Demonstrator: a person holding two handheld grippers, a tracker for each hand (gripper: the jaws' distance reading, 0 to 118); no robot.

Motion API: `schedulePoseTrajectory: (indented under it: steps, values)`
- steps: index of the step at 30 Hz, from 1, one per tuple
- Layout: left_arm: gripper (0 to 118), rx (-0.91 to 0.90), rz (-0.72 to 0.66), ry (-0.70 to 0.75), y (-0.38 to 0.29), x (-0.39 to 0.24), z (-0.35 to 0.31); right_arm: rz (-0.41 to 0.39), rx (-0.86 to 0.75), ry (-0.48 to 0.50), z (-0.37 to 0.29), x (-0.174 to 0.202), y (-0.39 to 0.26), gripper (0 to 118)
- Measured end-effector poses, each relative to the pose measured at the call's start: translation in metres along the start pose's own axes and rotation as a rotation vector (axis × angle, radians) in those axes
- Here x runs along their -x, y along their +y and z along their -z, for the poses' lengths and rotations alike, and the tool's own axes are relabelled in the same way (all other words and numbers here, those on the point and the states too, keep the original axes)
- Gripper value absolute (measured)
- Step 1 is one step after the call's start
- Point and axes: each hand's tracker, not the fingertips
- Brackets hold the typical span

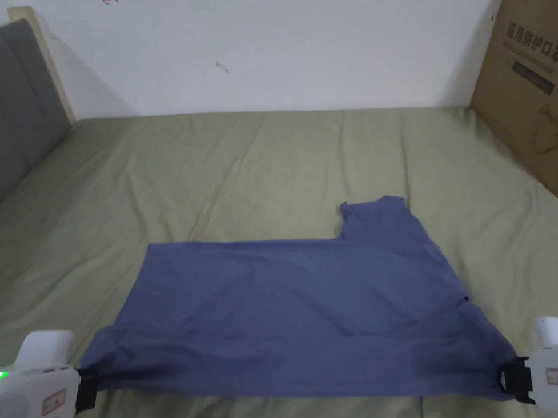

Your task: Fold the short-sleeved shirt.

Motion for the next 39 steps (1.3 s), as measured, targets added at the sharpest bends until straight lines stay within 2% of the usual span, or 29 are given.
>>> schedulePoseTrajectory:
  steps: [7,11,15,16,17,18,19,20,21,22,23,26,27,28,29,30,31,33,34,38,39]
  values:
    - [3,0.015,-0.012,-0.015,-0.025,-0.001,-0.006,0.003,0.024,0.014,-0.006,0.002,-0.031,4]
    - [3,0.021,-0.009,-0.017,-0.031,0.002,-0.011,0.027,0.036,0.016,-0.009,-0.006,-0.044,4]
    - [5,0.03,0.005,-0.014,-0.041,0.008,-0.006,0.017,0.058,0.011,-0.005,-0.014,-0.056,4]
    - [14,0.035,-0.011,-0.012,-0.043,0.009,-0.004,0.023,0.057,0.012,-0.004,-0.015,-0.058,4]
    - [31,0.03,-0.021,-0.01,-0.045,0.009,-0.002,0.025,0.054,0.022,-0.003,-0.015,-0.059,6]
    - [56,0.031,-0.029,-0.005,-0.046,0.009,0.0,0.023,0.05,0.024,-0.003,-0.015,-0.06,22]
    - [81,0.045,-0.04,0.026,-0.047,0.008,0.001,0.013,0.049,0.027,-0.002,-0.015,-0.06,58]
    - [88,0.06,-0.036,0.053,-0.048,0.009,0.002,-0.007,0.068,0.025,-0.003,-0.014,-0.058,58]
    - [88,0.058,-0.038,0.034,-0.048,0.011,0.0,-0.017,0.07,-0.009,-0.005,-0.012,-0.057,66]
    - [102,0.044,-0.062,0.018,-0.048,0.014,-0.005,-0.019,0.06,-0.023,-0.008,-0.012,-0.054,80]
    - [105,0.017,-0.1,0.025,-0.045,0.016,-0.012,-0.019,0.043,-0.009,-0.014,-0.013,-0.049,78]
    - [102,-0.04,-0.181,-0.033,-0.025,0.02,-0.028,0.02,-0.028,0.032,-0.027,-0.009,-0.021,77]
    - [94,-0.068,-0.199,-0.052,-0.019,0.018,-0.032,0.02,-0.057,0.043,-0.03,-0.006,-0.009,71]
    - [63,-0.095,-0.199,-0.09,-0.011,0.014,-0.035,0.012,-0.074,0.041,-0.031,-0.002,0.003,39]
    - [27,-0.112,-0.184,-0.12,-0.002,0.009,-0.035,-0.004,-0.083,0.04,-0.029,0.003,0.014,0]
    - [0,-0.106,-0.177,-0.102,0.005,0.003,-0.031,-0.008,-0.108,0.013,-0.024,0.008,0.023,0]
    - [0,-0.107,-0.164,-0.097,0.012,-0.004,-0.024,-0.011,-0.128,-0.018,-0.018,0.013,0.034,0]
    - [0,-0.098,-0.136,-0.113,0.027,-0.012,-0.009,0.01,-0.063,0.047,0.003,0.015,0.052,0]
    - [0,-0.084,-0.132,-0.124,0.035,-0.016,0.0,0.032,-0.065,0.04,0.013,0.018,0.061,0]
    - [0,-0.074,-0.121,-0.14,0.064,-0.029,0.028,0.038,-0.084,0.043,0.052,0.022,0.116,0]
    - [0,-0.075,-0.115,-0.141,0.071,-0.032,0.034,0.032,-0.095,0.05,0.061,0.023,0.13,15]
